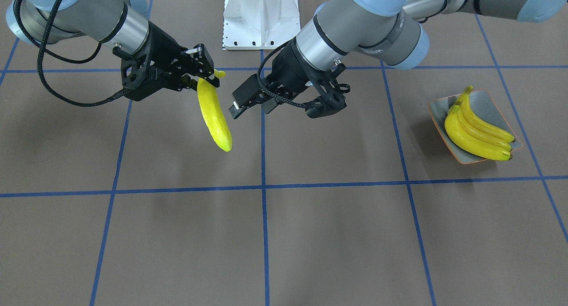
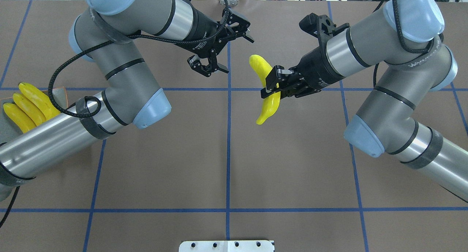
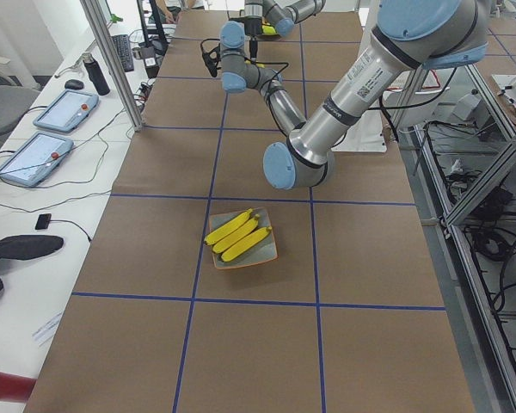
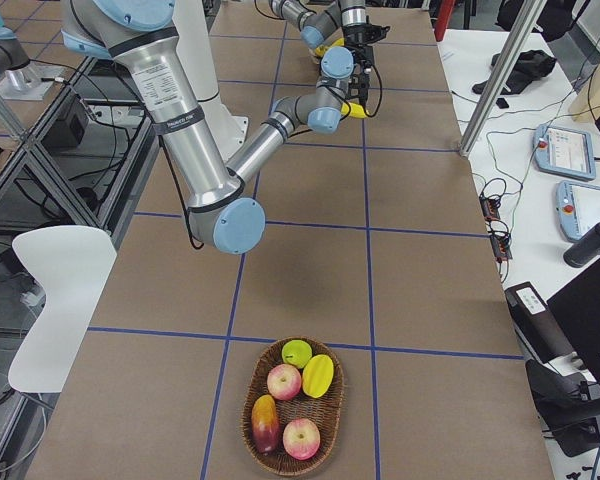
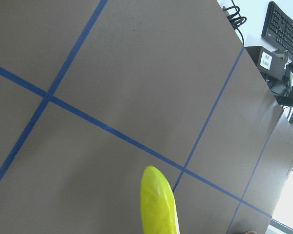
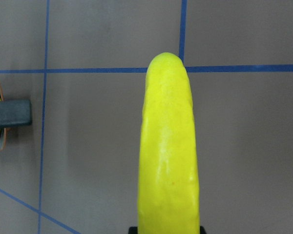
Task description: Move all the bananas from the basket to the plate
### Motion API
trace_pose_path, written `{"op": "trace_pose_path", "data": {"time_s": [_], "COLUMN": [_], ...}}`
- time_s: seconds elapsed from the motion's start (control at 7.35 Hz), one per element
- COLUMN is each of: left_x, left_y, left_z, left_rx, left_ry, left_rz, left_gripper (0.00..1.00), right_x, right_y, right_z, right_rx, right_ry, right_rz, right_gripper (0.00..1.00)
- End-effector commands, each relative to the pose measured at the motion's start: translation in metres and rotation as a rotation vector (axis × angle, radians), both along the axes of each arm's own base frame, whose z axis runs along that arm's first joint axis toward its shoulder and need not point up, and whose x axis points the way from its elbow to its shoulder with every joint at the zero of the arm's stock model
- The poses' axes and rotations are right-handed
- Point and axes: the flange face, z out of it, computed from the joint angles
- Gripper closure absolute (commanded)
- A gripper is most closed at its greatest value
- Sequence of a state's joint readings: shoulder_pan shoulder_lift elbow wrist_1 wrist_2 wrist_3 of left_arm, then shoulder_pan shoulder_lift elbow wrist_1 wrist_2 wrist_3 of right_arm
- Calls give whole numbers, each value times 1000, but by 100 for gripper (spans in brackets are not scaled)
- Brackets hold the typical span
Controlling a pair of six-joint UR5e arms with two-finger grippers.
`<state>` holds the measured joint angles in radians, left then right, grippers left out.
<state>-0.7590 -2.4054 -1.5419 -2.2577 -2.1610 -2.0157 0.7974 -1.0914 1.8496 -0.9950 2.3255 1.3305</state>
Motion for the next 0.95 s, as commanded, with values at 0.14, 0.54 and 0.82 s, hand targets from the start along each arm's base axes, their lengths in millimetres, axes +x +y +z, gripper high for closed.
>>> {"op": "trace_pose_path", "data": {"time_s": [0.14,0.54,0.82], "left_x": [9,20,26], "left_y": [10,12,16], "left_z": [-4,-7,-7], "left_rx": [-34,-36,-35], "left_ry": [40,61,62], "left_rz": [14,-9,-6], "left_gripper": [0,0,0], "right_x": [2,1,1], "right_y": [3,9,9], "right_z": [-8,-11,-12], "right_rx": [-1,-12,-8], "right_ry": [-55,-96,-99], "right_rz": [52,49,49], "right_gripper": [100,100,100]}}
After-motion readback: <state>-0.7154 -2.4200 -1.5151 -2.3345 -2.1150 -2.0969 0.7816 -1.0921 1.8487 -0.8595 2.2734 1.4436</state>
